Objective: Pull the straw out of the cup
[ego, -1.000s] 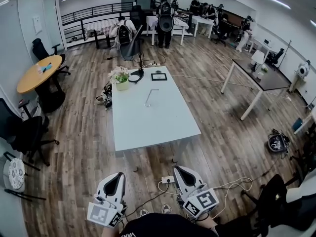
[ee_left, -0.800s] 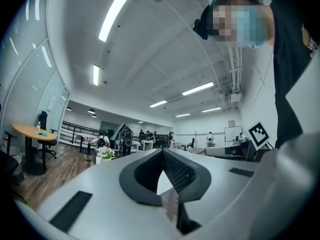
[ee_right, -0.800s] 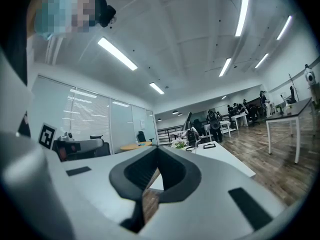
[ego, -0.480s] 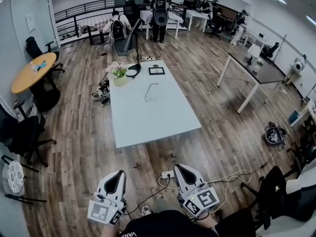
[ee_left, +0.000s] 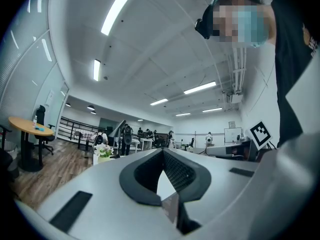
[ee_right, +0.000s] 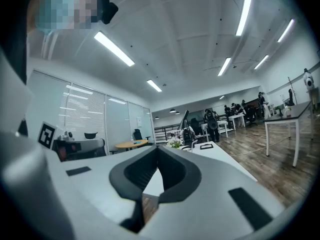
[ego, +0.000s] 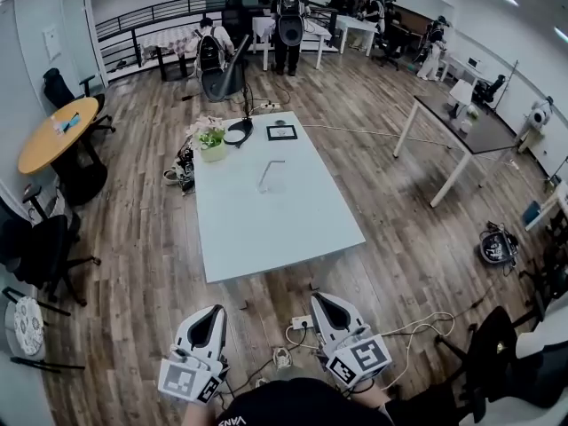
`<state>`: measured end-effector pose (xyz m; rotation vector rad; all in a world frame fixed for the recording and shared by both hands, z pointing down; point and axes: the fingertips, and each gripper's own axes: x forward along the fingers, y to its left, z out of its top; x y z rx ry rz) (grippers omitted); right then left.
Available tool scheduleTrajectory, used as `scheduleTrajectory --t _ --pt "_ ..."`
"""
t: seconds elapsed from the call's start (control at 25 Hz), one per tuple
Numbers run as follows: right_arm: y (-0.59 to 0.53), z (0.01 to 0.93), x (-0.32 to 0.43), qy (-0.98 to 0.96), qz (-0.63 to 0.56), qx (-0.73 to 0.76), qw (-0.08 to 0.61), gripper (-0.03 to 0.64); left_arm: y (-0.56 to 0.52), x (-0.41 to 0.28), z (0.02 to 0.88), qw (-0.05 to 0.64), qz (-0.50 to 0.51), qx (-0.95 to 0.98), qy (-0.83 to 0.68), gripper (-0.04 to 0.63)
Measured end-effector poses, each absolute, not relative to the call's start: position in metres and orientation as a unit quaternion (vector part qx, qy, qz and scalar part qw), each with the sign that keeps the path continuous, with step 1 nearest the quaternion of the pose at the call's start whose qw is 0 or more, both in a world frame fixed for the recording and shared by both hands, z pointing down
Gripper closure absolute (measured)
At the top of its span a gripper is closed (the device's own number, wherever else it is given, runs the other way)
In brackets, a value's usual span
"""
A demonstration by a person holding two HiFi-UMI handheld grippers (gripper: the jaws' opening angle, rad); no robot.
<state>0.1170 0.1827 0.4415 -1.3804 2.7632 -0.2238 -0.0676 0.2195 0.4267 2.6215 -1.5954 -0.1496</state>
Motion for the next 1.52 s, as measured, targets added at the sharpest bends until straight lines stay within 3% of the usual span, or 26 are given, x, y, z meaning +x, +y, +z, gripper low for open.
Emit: scheduleTrajectory --t 0.88,1.52 --pt "0.051 0.449 0.123 0.912 -0.067 -0.404 0.021 0.600 0.103 -0.058 0.433 0.021 -0.041 0.830 -0.556 0.584" --pt "-0.029 0.446 0.054 0.885 -0.067 -0.459 0.024 0.600 0.001 -0.116 0.436 0.036 -0.041 0.870 -0.491 0.584"
